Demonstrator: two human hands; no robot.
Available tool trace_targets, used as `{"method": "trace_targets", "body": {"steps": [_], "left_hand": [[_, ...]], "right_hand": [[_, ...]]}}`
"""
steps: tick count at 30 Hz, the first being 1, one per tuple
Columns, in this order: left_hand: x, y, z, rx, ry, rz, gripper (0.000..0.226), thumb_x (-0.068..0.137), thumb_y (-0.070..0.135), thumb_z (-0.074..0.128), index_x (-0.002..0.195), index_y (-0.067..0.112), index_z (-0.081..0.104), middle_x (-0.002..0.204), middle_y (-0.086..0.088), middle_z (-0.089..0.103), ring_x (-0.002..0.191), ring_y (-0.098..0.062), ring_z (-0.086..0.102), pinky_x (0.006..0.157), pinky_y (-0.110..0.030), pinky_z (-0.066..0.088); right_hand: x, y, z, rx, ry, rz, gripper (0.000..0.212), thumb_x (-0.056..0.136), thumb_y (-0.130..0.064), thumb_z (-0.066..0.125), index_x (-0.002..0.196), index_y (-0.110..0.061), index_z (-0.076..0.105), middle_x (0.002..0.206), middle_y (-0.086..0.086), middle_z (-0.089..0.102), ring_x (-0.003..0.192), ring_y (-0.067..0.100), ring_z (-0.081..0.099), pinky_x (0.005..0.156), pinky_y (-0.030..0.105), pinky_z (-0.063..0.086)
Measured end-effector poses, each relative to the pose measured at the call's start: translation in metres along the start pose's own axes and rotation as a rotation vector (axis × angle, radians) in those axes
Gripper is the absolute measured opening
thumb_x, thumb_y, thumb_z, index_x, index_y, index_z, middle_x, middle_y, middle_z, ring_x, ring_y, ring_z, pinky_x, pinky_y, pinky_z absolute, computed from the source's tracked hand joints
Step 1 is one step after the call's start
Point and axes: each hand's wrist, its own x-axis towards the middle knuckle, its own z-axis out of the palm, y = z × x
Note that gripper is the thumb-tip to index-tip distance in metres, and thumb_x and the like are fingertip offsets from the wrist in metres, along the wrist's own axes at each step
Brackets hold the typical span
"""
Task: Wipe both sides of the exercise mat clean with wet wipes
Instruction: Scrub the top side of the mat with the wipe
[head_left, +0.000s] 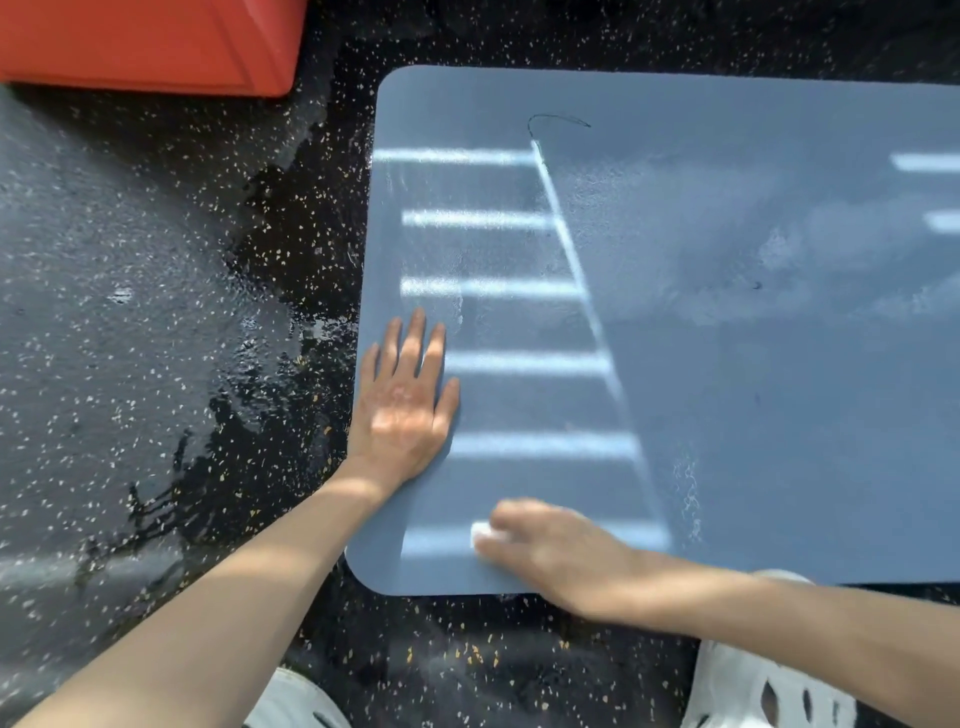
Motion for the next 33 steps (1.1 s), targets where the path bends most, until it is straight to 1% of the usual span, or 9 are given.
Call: {"method": "trace_targets", "body": {"steps": [3, 6, 9, 16, 18, 22, 26, 29, 33], "left_hand": [[-0.001, 0.0, 0.0, -0.03, -0.014, -0.005, 0.062, 0.098, 0.04, 0.027, 0.152, 0.009, 0.033, 0.16, -0.015, 0.027, 0.147, -0.035, 0.023, 0.118, -0.048, 0.017], [-0.001, 0.0, -0.002, -0.034, -0.03, -0.002, 0.063, 0.098, 0.04, 0.026, 0.153, 0.009, 0.032, 0.161, -0.015, 0.025, 0.148, -0.035, 0.022, 0.118, -0.049, 0.017], [-0.001, -0.002, -0.004, -0.041, -0.023, 0.0, 0.062, 0.098, 0.04, 0.027, 0.152, 0.009, 0.034, 0.16, -0.015, 0.026, 0.147, -0.036, 0.023, 0.117, -0.049, 0.019], [0.001, -0.003, -0.005, -0.038, -0.008, 0.035, 0.062, 0.098, 0.039, 0.03, 0.149, 0.005, 0.037, 0.157, -0.02, 0.03, 0.144, -0.041, 0.028, 0.114, -0.052, 0.022], [0.001, -0.002, -0.005, -0.049, 0.001, 0.031, 0.061, 0.098, 0.039, 0.03, 0.149, 0.005, 0.036, 0.157, -0.02, 0.03, 0.144, -0.041, 0.027, 0.114, -0.052, 0.022], [0.001, -0.001, -0.006, -0.048, -0.009, 0.033, 0.06, 0.098, 0.036, 0.031, 0.148, 0.004, 0.036, 0.157, -0.021, 0.03, 0.143, -0.042, 0.029, 0.113, -0.052, 0.023], [0.003, 0.006, -0.005, -0.015, -0.026, -0.011, 0.061, 0.096, 0.035, 0.03, 0.147, 0.002, 0.038, 0.155, -0.023, 0.032, 0.141, -0.044, 0.03, 0.111, -0.056, 0.026], [0.006, 0.017, -0.005, -0.013, -0.056, -0.066, 0.063, 0.096, 0.037, 0.028, 0.146, -0.002, 0.038, 0.154, -0.027, 0.031, 0.14, -0.049, 0.029, 0.11, -0.062, 0.023], [0.013, 0.021, -0.004, 0.034, -0.118, -0.073, 0.066, 0.101, 0.04, 0.013, 0.151, 0.0, 0.029, 0.159, -0.026, 0.02, 0.142, -0.053, 0.019, 0.113, -0.061, 0.014]], "right_hand": [[-0.004, 0.005, -0.004, 0.021, 0.026, 0.127, 0.01, 0.1, -0.029, 0.038, 0.094, -0.022, 0.042, 0.083, -0.005, 0.033, 0.074, 0.018, 0.035, 0.07, 0.032, 0.04], [-0.023, -0.016, 0.007, -0.08, -0.06, -0.143, 0.023, 0.102, -0.042, 0.03, 0.084, -0.027, 0.031, 0.089, 0.001, 0.041, 0.085, 0.026, 0.043, 0.078, 0.04, 0.039], [-0.022, -0.008, -0.004, 0.015, -0.017, -0.029, 0.027, 0.101, -0.048, 0.032, 0.097, -0.026, 0.047, 0.103, -0.001, 0.05, 0.095, 0.024, 0.048, 0.081, 0.037, 0.037], [-0.066, -0.003, 0.023, -0.029, -0.197, -0.026, 0.034, 0.085, -0.003, 0.051, 0.118, -0.012, 0.049, 0.091, 0.002, 0.042, 0.072, 0.019, 0.036, 0.052, 0.032, 0.037], [-0.05, 0.002, 0.008, 0.049, -0.064, 0.041, 0.011, 0.095, -0.03, 0.051, 0.101, -0.02, 0.051, 0.09, -0.002, 0.047, 0.072, 0.018, 0.04, 0.058, 0.034, 0.034], [-0.042, 0.006, 0.003, -0.069, 0.042, 0.167, 0.039, 0.095, -0.059, 0.034, 0.089, -0.022, 0.046, 0.092, -0.008, 0.052, 0.082, 0.011, 0.047, 0.072, 0.03, 0.038], [-0.042, 0.002, 0.01, 0.003, -0.034, -0.055, 0.035, 0.098, -0.043, 0.027, 0.11, -0.02, 0.05, 0.1, -0.002, 0.045, 0.089, 0.021, 0.043, 0.076, 0.035, 0.037], [-0.007, 0.035, -0.021, 0.011, 0.198, 0.295, 0.012, 0.095, -0.03, 0.045, 0.101, -0.02, 0.05, 0.088, -0.005, 0.043, 0.079, 0.017, 0.042, 0.071, 0.034, 0.043], [-0.01, 0.022, -0.003, -0.025, 0.222, 0.27, 0.015, 0.091, -0.022, 0.046, 0.103, -0.022, 0.055, 0.084, -0.006, 0.043, 0.07, 0.017, 0.045, 0.061, 0.02, 0.038]]}}
